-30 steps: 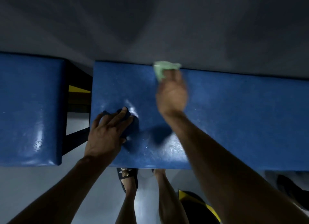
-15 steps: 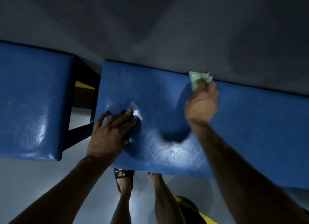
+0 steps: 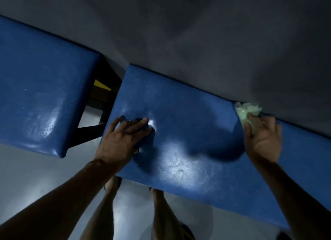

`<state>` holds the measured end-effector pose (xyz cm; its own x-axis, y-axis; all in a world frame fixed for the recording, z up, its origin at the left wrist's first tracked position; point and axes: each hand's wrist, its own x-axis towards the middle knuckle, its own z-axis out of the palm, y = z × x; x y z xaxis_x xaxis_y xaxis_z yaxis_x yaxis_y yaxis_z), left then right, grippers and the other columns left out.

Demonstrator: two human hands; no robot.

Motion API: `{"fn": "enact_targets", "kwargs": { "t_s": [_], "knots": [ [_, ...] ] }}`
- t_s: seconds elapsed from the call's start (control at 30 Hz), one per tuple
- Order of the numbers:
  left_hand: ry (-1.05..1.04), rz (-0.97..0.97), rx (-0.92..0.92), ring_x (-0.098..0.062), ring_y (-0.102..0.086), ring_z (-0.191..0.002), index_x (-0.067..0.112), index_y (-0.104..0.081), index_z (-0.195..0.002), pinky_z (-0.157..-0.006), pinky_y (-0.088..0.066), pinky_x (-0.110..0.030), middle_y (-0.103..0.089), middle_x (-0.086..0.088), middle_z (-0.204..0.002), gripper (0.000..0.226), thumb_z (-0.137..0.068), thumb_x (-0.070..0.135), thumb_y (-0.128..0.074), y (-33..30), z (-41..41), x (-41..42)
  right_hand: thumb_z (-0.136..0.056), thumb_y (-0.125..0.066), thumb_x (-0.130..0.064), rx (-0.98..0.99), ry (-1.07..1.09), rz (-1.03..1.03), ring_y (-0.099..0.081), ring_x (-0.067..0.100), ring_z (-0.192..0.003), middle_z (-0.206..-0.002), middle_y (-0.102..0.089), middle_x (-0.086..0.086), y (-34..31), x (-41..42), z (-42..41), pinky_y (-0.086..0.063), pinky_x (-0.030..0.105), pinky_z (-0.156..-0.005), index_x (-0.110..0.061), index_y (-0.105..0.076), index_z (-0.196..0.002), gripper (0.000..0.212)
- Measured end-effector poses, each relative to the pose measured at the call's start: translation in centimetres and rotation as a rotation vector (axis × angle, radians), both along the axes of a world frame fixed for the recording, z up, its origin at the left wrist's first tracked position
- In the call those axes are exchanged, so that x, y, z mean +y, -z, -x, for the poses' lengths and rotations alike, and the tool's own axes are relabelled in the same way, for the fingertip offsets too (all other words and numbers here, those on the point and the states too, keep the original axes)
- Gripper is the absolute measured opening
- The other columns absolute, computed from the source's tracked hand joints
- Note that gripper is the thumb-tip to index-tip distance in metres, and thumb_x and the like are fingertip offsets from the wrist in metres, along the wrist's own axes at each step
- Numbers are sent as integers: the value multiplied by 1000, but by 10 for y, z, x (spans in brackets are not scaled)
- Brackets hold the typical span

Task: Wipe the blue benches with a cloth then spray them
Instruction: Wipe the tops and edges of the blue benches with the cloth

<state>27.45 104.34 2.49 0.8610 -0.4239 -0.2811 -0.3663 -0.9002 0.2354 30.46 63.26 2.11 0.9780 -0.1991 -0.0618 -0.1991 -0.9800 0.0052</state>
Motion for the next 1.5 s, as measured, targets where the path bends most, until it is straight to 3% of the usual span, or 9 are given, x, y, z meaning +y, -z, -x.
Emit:
{"fn": "enact_targets", "kwargs": {
  "t_s": [0.2, 0.37, 0.47, 0.6, 0.8, 0.97, 1.13, 1.33, 1.5],
  "knots": [
    [43, 7, 11, -27, -57, -120, 32, -55, -138, -112, -23, -51, -49, 4, -150, 91, -55, 33, -91, 3, -2, 6, -85, -40, -28, -134, 404, -254, -57, 40, -110, -143, -47, 16, 6, 126, -16, -46, 41, -85, -9, -57, -127, 49],
    [109, 37, 11, -24, -55, -124, 28, -57, -138, -113, -19, -50, -49, 3, -150, 90, -54, 35, -90, -3, -6, 15, -81, -64, -9, -56, -121, -201, -62, 32, -85, -121, -57, 9, 7, 228, -38, -54, 36, -66, -17, -60, -122, 42],
    [103, 114, -29, -22, -54, -128, 27, -50, -144, -113, -22, -48, -45, 5, -153, 79, -70, 33, -80, -8, -14, 34, -82, -49, -13, 50, -224, -139, -57, 36, -90, -118, -54, 11, -2, 186, -43, -56, 43, -71, -21, -56, -130, 50],
    [-69, 167, -6, -24, -50, -121, 25, -49, -144, -108, -33, -48, -46, 3, -152, 64, -81, 34, -56, -7, -36, 82, -87, -45, -15, 65, 96, -96, -56, 43, -107, -141, -44, 15, -7, 132, -43, -49, 45, -89, -23, -51, -138, 52],
    [-41, 226, 217, -24, -55, -124, 28, -43, -148, -103, -43, -43, -35, 9, -158, 63, -90, 49, -32, 6, -38, 104, -94, -49, -15, 43, 491, -206, -61, 38, -107, -152, -36, 12, 12, 252, -68, -48, 40, -89, -13, -52, -135, 41],
    [-49, 239, 302, -20, -45, -133, 36, -32, -152, -107, -40, -43, -23, 19, -161, 70, -86, 55, -19, 9, -45, 108, -95, -50, -15, 82, 307, -148, -63, 27, -103, -151, -34, 12, 9, 344, -96, -51, 32, -79, -9, -55, -127, 33],
    [-21, 233, 322, -21, -46, -130, 41, -28, -153, -105, -39, -42, -18, 23, -161, 69, -86, 55, -16, 11, -46, 114, -83, -55, -18, 66, -101, -133, -63, 37, -89, -137, -46, 13, 6, 295, -76, -56, 42, -74, -17, -52, -136, 53],
    [-11, 233, 338, -22, -45, -131, 44, -21, -153, -108, -36, -43, -2, 32, -155, 67, -87, 55, -15, 17, -46, 117, -87, -49, -13, -58, 186, -125, -60, 33, -92, -125, -51, 12, 12, 300, -75, -51, 34, -75, -23, -58, -131, 46],
    [-15, 249, 341, -23, -46, -130, 44, -23, -153, -108, -36, -44, -5, 32, -155, 68, -86, 53, -18, 18, -47, 117, -90, -40, -13, 37, 97, -154, -57, 33, -106, -135, -49, 15, 26, 356, -96, -54, 37, -78, -9, -56, -131, 44]
  ]
}}
